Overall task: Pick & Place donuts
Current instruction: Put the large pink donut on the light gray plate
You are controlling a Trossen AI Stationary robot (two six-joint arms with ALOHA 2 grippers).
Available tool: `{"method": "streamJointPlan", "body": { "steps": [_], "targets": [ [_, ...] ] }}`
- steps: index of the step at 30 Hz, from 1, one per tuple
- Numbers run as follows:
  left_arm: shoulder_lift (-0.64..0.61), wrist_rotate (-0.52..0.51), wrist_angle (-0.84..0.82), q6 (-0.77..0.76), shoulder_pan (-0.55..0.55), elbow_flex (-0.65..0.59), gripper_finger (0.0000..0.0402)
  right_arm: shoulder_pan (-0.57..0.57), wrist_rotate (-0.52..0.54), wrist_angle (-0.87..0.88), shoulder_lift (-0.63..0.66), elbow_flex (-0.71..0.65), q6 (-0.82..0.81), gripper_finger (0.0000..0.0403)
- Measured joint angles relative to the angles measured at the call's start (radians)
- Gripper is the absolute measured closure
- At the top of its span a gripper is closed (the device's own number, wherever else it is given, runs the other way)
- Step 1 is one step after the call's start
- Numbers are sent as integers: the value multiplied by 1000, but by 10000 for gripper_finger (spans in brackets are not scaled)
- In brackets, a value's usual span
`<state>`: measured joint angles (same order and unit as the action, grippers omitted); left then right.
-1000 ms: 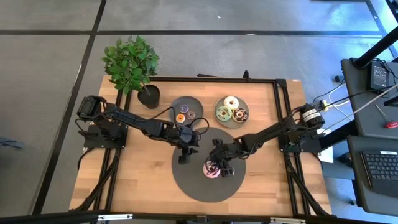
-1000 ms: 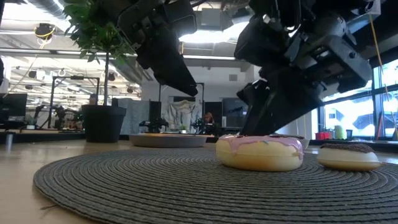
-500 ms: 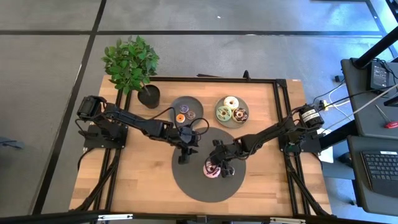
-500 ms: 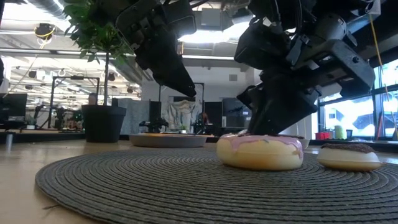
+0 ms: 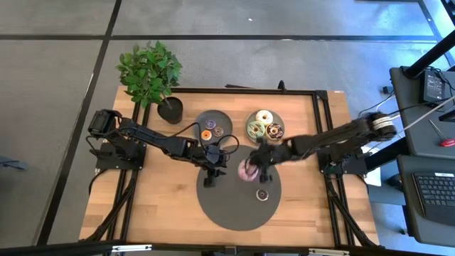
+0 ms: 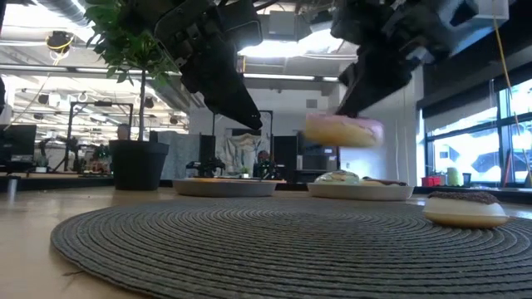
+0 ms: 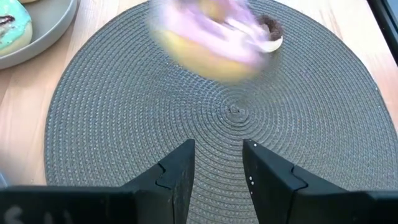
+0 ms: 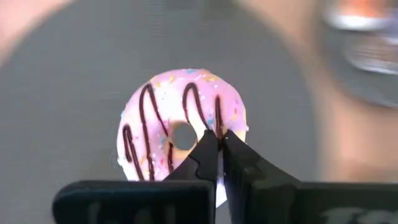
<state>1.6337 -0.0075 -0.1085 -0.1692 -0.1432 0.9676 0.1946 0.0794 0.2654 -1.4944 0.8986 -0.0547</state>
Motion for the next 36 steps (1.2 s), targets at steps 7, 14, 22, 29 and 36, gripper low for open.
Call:
{"method": "streamJointPlan", "body": {
  "steps": [7,14,22,29,36],
  "targets": [
    [0,-1,1,49,0,0,271,-199,128,238,196,-1,11,387],
    [0,-2,1,52,1,0,272,-469,29,274,225,-32,63,388],
    [0,-3,0,52,0,0,274,-656,-14,173,163,-87,88,388],
    [0,-3,0,52,0,0,274,-716,-101,147,95,-88,110,388],
    [0,-3,0,52,0,0,273,-722,-92,143,2,-88,114,388]
  ]
}}
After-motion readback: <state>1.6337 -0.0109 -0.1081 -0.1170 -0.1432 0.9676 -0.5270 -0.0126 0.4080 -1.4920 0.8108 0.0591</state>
